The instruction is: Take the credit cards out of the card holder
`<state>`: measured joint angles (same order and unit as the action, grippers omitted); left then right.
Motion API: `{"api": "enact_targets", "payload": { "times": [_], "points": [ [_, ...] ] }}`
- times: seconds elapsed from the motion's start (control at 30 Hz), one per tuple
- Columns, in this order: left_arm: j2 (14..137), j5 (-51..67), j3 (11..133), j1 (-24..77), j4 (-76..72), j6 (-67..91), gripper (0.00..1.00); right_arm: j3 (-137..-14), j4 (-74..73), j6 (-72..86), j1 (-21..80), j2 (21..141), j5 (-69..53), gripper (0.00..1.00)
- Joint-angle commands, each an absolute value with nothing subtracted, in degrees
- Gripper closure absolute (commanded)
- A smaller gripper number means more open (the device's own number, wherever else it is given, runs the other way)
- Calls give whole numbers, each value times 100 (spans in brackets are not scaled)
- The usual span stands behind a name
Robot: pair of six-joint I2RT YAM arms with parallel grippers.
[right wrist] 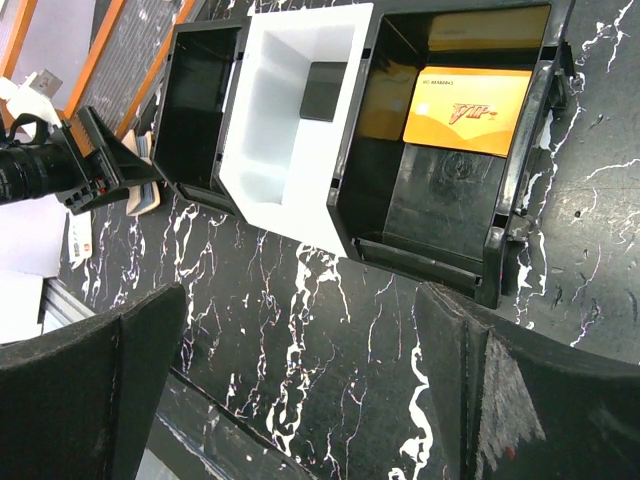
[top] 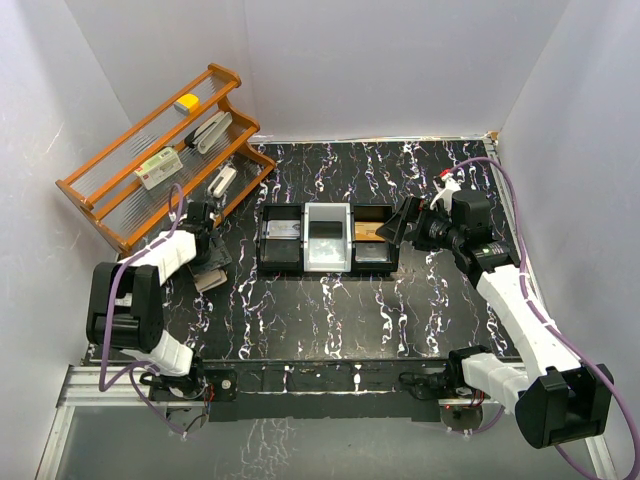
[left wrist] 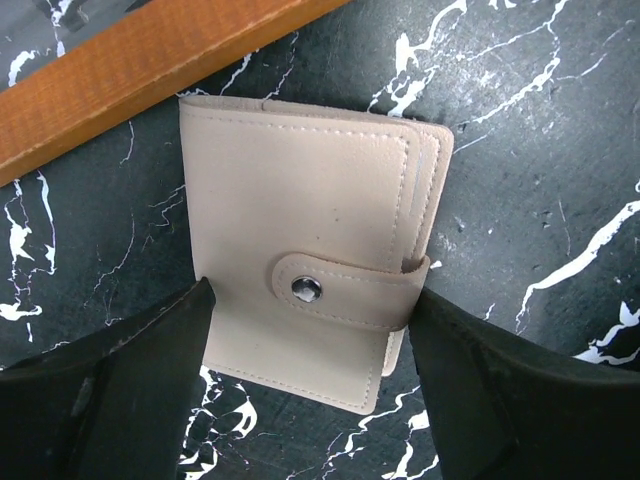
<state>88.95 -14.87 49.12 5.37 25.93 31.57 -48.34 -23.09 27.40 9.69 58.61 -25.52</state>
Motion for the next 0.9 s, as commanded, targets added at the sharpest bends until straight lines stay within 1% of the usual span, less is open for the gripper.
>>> {"api": "enact_targets", "payload": {
  "times": [0.0, 0.07, 0.27, 0.4, 0.57, 0.7, 0.77, 0.8, 0.83, 0.87],
  "points": [
    [8766, -931, 4488, 542, 2700, 3308, 28, -4999, -2237, 2792, 950, 5871, -2650, 2],
    [8676, -727, 4410, 659, 2803, 3299, 28, -4907, -2195, 2831, 946, 5876, -2701, 2],
    [8247, -630, 4248, 1061, 3268, 3472, 30, -4709, -2257, 2892, 949, 5939, -2789, 2],
    [7884, -472, 4042, 1566, 3532, 3887, 31, -4597, -2320, 2897, 950, 5924, -2861, 2],
    [7290, -441, 3700, 2528, 3748, 4817, 31, -4390, -2369, 2865, 956, 5826, -2968, 2],
    [7213, -348, 3559, 3542, 3544, 5544, 31, -4192, -2265, 2895, 954, 5766, -3119, 2],
    [7314, -572, 3713, 4254, 3509, 5927, 25, -4146, -2243, 2900, 957, 5775, -3149, 2],
    [7389, -720, 3868, 4607, 3541, 6079, 11, -4140, -2256, 2894, 958, 5787, -3178, 2],
    [7469, -905, 4064, 5012, 3610, 6201, 3, -4132, -2258, 2870, 957, 5801, -3222, 2],
    [7571, -1084, 4277, 5229, 3699, 6250, 1, -4131, -2266, 2841, 957, 5815, -3305, 2]
  ]
}}
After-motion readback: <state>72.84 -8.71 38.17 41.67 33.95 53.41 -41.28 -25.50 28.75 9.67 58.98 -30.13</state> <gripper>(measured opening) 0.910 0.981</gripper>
